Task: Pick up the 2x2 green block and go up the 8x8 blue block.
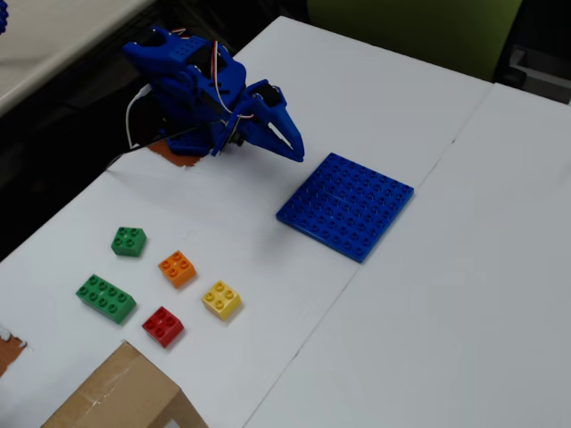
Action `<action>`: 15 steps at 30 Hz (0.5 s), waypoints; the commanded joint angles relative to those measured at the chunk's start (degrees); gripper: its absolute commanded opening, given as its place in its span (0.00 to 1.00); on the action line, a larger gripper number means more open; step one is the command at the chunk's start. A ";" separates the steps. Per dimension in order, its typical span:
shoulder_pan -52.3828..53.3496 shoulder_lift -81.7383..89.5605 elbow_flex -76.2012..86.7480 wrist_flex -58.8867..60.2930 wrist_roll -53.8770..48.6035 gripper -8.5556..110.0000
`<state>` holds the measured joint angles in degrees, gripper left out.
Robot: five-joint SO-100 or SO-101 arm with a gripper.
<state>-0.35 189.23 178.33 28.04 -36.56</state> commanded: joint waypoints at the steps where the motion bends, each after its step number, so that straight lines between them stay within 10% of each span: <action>1: -1.49 0.44 0.70 3.52 -25.75 0.07; 15: 13.01 0.26 -10.11 38.58 -86.66 0.08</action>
<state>8.88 189.23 173.85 59.94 -115.66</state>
